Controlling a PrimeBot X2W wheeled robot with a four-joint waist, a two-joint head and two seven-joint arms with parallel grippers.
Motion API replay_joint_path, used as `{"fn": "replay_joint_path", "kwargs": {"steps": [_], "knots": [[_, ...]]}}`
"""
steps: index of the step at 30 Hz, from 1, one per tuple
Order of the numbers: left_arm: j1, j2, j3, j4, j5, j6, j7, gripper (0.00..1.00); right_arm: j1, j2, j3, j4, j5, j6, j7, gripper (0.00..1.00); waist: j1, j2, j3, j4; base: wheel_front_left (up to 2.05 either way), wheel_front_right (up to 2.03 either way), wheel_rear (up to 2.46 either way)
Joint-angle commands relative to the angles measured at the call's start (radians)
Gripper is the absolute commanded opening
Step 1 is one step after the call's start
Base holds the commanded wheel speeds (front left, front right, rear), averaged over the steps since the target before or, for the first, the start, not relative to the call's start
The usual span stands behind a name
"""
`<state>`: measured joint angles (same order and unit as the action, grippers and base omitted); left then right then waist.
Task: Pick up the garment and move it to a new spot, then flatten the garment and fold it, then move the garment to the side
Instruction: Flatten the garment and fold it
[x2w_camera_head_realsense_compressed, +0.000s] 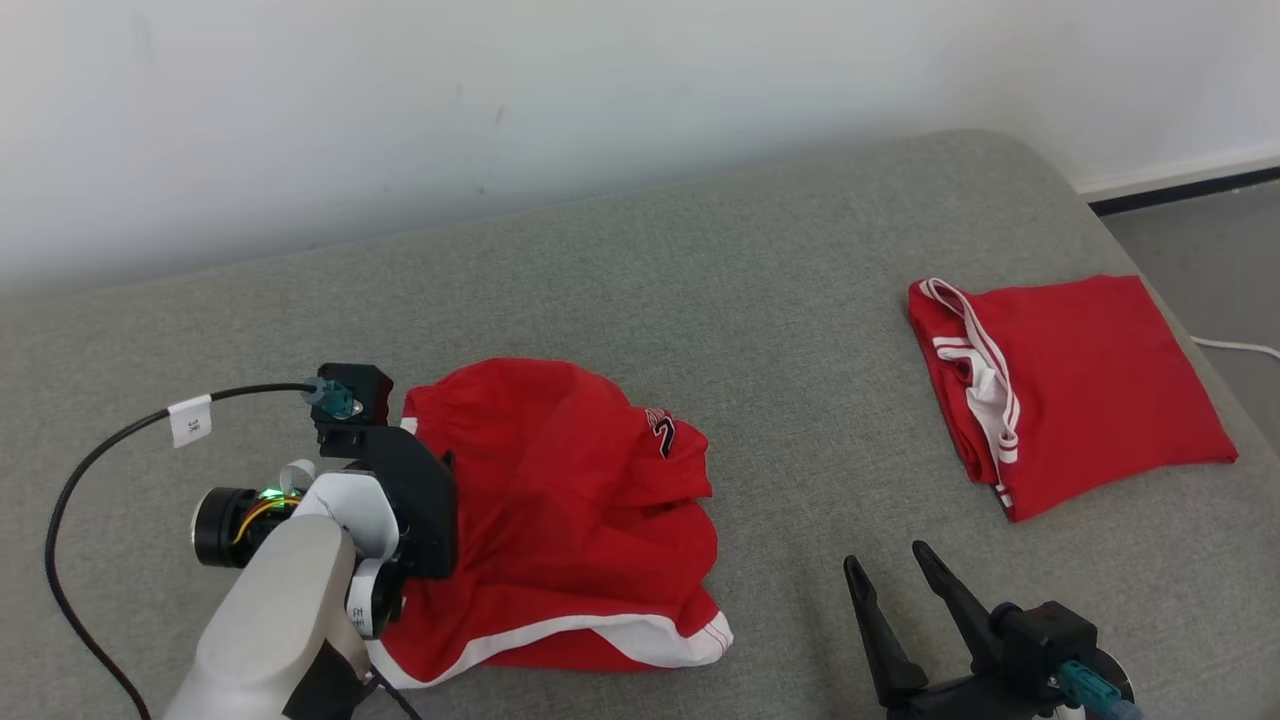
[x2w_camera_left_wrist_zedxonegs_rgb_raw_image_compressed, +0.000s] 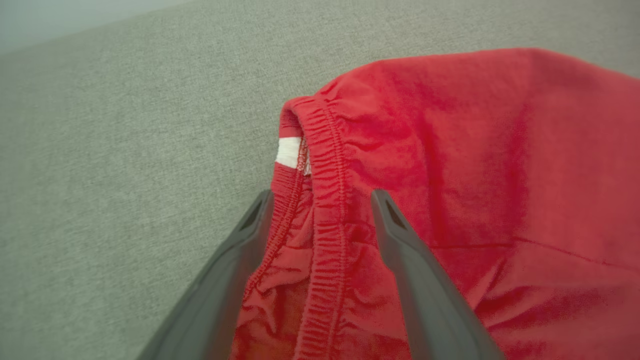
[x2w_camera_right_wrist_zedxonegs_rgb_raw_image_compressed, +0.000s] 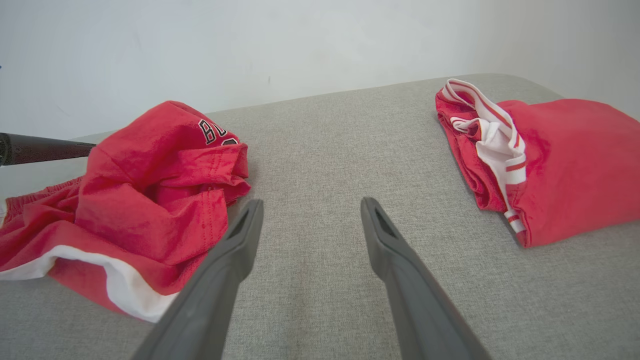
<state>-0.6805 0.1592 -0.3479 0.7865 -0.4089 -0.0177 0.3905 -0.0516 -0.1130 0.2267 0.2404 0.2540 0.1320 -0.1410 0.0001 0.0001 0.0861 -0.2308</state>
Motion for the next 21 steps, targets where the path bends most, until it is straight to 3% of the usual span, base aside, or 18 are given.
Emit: {"fn": "replay_joint_path", "kwargs": {"steps": [1, 14, 15, 16, 17, 18, 19, 20, 21], "knots": [[-0.014, -0.003, 0.006, 0.012, -0.005, 0.003, 0.002, 1.0, -0.01, 0.003, 0.005, 0.001, 0.005, -0.003, -0.005, 1.0, -0.0001, -0.0001, 0.035, -0.034, 0.0, 0.0, 0.0], [-0.102, -0.004, 0.012, 0.099, -0.014, 0.002, -0.069, 1.0, -0.05, 0.013, 0.01, 0.033, 0.008, -0.003, -0.037, 1.0, -0.0001, -0.0001, 0.086, -0.069, 0.0, 0.0, 0.0], [-0.106, -0.005, 0.013, 0.103, -0.017, 0.0, -0.075, 0.96, -0.05, 0.014, 0.01, 0.037, 0.008, -0.003, -0.04, 1.0, -0.0001, -0.0001, 0.086, -0.069, 0.0, 0.0, 0.0], [-0.109, -0.007, 0.013, 0.107, -0.02, -0.005, -0.078, 0.87, -0.051, 0.016, 0.01, 0.04, 0.008, -0.003, -0.042, 1.0, -0.0001, -0.0001, 0.085, -0.068, 0.0, 0.0, 0.0], [-0.112, -0.008, 0.011, 0.11, -0.021, -0.008, -0.085, 0.69, -0.052, 0.017, 0.011, 0.042, 0.008, -0.003, -0.044, 1.0, -0.0001, -0.0001, 0.085, -0.067, 0.0, 0.0, 0.0], [-0.116, -0.009, 0.011, 0.114, -0.023, -0.007, -0.091, 0.42, -0.055, 0.018, 0.012, 0.045, 0.008, -0.003, -0.046, 1.0, -0.0001, -0.0001, 0.084, -0.065, 0.0, 0.0, 0.0], [-0.116, -0.009, 0.011, 0.114, -0.023, -0.007, -0.091, 0.42, -0.055, 0.018, 0.012, 0.045, 0.008, -0.003, -0.046, 1.0, -0.0001, -0.0001, 0.084, -0.065, 0.0, 0.0, 0.0], [-0.12, -0.009, 0.011, 0.117, -0.023, -0.009, -0.097, 0.33, -0.058, 0.018, 0.015, 0.047, 0.008, -0.003, -0.046, 1.0, -0.0001, -0.0001, 0.083, -0.064, 0.0, 0.0, 0.0], [-0.122, -0.011, 0.013, 0.12, -0.027, -0.011, -0.106, 0.13, -0.061, 0.019, 0.017, 0.049, 0.007, -0.003, -0.046, 1.0, -0.0001, -0.0001, 0.082, -0.063, 0.0, 0.0, 0.0]]}}
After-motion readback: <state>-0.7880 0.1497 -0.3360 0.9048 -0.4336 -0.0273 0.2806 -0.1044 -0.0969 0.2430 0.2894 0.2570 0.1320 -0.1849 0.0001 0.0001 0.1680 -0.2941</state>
